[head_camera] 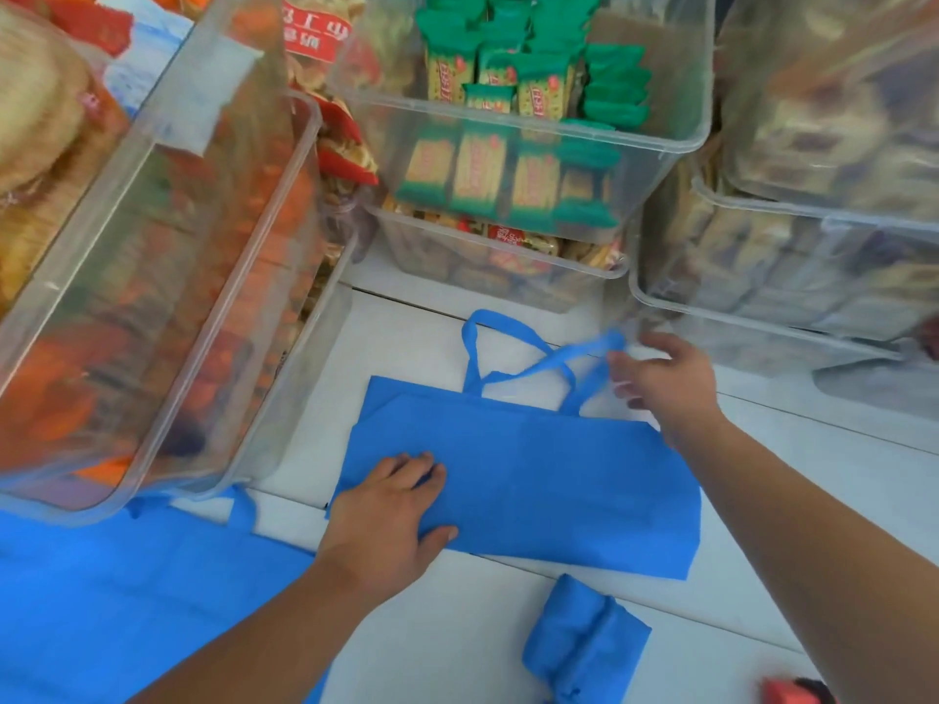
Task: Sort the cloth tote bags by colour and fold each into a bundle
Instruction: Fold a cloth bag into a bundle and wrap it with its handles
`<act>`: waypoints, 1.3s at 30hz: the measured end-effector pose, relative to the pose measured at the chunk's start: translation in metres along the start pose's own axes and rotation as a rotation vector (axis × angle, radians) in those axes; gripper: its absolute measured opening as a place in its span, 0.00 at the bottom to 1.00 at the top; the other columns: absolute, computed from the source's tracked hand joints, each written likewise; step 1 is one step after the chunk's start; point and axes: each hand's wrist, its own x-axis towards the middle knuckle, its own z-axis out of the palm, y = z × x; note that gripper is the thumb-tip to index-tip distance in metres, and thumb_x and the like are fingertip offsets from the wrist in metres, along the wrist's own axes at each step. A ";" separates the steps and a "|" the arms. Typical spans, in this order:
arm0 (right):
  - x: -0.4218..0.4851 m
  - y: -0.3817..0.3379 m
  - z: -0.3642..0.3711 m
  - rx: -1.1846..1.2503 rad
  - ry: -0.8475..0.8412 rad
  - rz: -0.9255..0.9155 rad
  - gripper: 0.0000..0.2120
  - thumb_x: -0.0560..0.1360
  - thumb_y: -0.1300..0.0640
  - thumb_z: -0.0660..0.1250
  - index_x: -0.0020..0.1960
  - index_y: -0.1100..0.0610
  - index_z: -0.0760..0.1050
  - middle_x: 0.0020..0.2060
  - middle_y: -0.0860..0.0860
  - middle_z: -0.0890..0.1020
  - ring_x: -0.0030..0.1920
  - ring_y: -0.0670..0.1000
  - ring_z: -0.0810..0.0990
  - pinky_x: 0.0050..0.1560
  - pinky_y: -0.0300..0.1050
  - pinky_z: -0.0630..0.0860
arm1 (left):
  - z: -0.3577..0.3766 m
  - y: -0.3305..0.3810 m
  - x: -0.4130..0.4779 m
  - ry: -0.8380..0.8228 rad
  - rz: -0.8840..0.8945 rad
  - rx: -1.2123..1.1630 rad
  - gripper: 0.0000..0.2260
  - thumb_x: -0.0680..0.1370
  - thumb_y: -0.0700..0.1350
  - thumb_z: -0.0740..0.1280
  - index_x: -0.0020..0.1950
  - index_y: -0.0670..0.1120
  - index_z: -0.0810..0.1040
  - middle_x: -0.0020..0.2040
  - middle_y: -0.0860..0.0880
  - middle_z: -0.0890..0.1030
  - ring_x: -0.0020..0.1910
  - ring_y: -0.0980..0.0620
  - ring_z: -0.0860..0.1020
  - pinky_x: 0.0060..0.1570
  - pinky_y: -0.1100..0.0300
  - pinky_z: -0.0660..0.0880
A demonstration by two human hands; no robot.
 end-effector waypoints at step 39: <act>-0.039 0.073 -0.053 -0.317 -0.006 -0.048 0.11 0.70 0.49 0.80 0.46 0.50 0.80 0.45 0.51 0.82 0.45 0.52 0.80 0.43 0.47 0.76 | -0.061 0.000 0.072 -0.304 0.044 0.035 0.16 0.83 0.49 0.59 0.70 0.49 0.68 0.62 0.49 0.75 0.56 0.46 0.75 0.50 0.51 0.76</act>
